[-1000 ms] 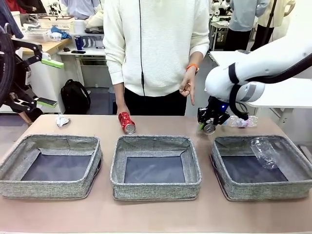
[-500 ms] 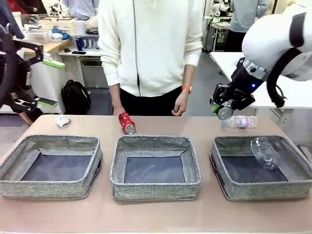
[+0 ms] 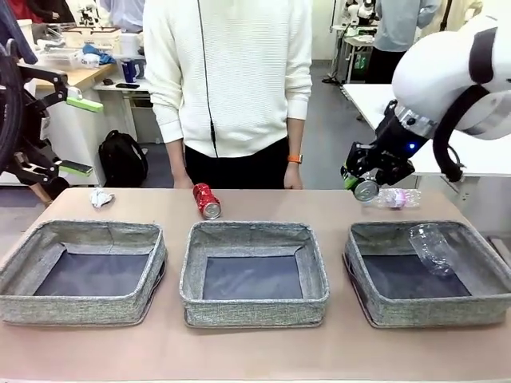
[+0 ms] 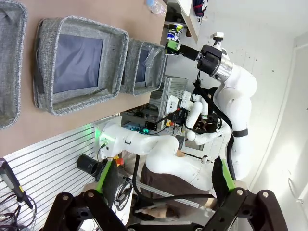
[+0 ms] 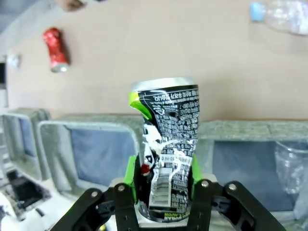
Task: Sort the waste into the appropriate baskets.
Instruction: Pick up the waste item pointed out by the person.
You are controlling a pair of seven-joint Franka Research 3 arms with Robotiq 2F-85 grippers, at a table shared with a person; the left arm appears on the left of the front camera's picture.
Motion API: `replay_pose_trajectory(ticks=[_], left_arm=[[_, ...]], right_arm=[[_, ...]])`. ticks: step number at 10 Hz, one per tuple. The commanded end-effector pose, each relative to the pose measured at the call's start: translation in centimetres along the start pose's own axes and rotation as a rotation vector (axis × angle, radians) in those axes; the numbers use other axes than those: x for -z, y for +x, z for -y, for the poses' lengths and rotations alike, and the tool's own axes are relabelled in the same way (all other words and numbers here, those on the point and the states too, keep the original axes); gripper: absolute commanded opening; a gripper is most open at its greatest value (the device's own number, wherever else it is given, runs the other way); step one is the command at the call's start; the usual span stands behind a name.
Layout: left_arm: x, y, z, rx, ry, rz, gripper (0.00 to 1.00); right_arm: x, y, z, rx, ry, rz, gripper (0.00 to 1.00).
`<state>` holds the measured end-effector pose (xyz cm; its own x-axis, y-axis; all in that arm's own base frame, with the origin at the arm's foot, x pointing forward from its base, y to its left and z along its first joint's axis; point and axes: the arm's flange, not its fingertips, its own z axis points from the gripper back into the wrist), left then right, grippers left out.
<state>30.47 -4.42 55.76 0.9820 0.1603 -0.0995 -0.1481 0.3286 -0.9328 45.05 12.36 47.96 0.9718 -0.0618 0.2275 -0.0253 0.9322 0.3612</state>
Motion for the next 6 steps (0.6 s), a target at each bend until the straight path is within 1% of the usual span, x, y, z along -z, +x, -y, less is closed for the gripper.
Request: replay_pose_trajectory(ticks=[1, 2, 3, 4, 5, 6], left_arm=[[-0.1, -0.2, 0.3, -0.008, -0.019, -0.001, 1.00], [-0.1, -0.2, 0.3, -0.008, -0.019, -0.001, 1.00], [-0.1, -0.2, 0.3, -0.008, -0.019, -0.001, 1.00], [-0.1, -0.2, 0.3, -0.008, -0.019, -0.001, 1.00], [-0.1, -0.2, 0.3, -0.008, -0.019, -0.001, 1.00], [-0.1, -0.2, 0.3, -0.008, -0.019, -0.001, 1.00]], right_arm=[[-4.6, -0.4, -7.1, -0.048, -0.006, 0.010, 0.47], [-7.0, -1.0, -11.6, -0.090, -0.021, 0.005, 0.47], [-8.8, -1.7, -15.7, -0.010, -0.132, 0.050, 0.47], [-10.8, -2.0, -18.6, -0.033, -0.141, 0.025, 0.47], [-12.0, -2.3, -21.0, -0.040, -0.123, 0.019, 0.47], [-12.9, -2.8, -22.9, -0.076, -0.091, 0.007, 0.47]])
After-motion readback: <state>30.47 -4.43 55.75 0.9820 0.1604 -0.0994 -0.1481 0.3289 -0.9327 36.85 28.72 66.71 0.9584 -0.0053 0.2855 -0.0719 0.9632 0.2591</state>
